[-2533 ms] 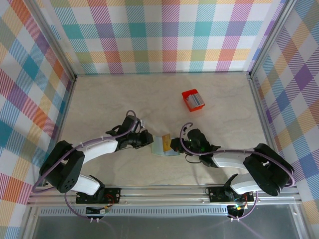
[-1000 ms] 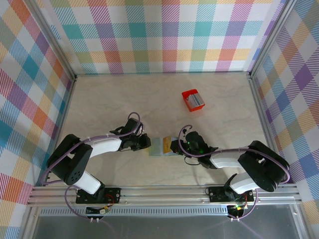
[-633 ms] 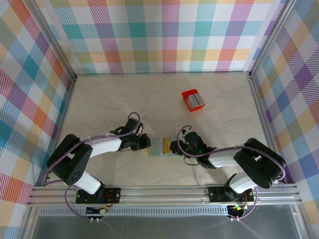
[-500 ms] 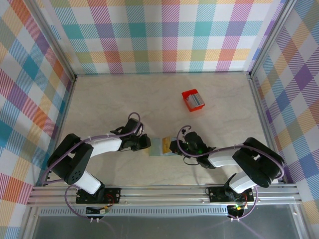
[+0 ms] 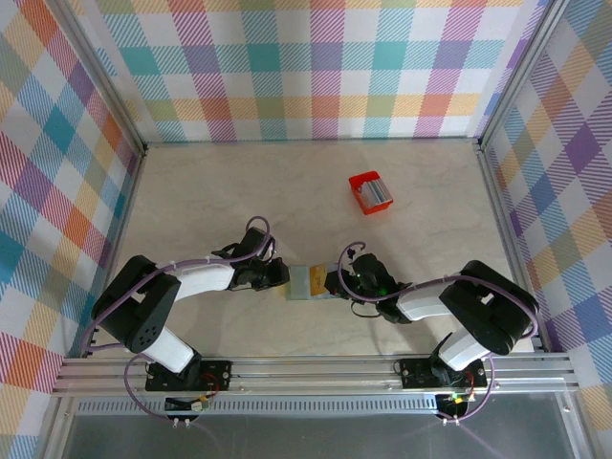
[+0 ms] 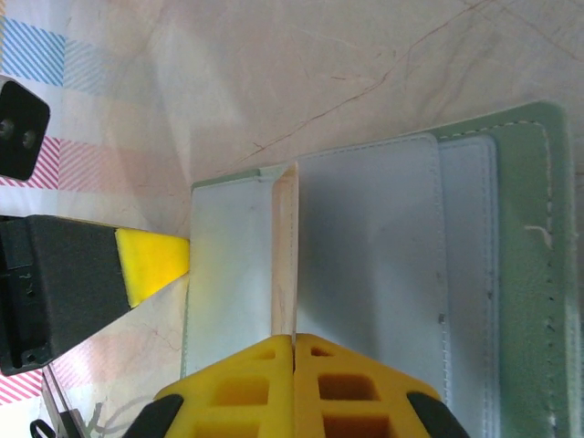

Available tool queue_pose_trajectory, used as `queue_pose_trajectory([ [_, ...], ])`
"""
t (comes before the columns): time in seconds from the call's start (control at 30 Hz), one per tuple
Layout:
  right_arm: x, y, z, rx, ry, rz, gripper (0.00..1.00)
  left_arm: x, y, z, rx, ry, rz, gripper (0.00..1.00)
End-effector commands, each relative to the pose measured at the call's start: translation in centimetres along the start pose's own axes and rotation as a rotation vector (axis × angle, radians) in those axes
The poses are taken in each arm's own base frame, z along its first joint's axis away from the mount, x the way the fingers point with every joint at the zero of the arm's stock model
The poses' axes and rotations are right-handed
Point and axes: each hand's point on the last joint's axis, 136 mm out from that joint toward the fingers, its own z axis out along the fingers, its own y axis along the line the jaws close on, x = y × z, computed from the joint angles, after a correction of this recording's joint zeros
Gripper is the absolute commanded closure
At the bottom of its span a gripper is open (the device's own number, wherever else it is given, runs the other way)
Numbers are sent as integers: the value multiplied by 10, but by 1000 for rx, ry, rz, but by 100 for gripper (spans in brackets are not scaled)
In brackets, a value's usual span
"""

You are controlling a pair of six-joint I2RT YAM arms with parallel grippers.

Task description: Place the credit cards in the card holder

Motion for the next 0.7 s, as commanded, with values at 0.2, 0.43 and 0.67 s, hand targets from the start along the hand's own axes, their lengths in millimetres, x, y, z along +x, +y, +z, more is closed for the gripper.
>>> queue_pose_trajectory([
  [0.2, 13, -21, -2, 98, 22, 71, 100, 1, -1, 4, -5, 7, 18, 84],
  [0.43, 14, -25, -3, 132, 1, 102, 100, 2, 1, 4, -8, 8, 17, 84],
  [0.67, 17, -37, -7, 176, -17, 132, 100, 4, 3, 6, -9, 9, 13, 84],
])
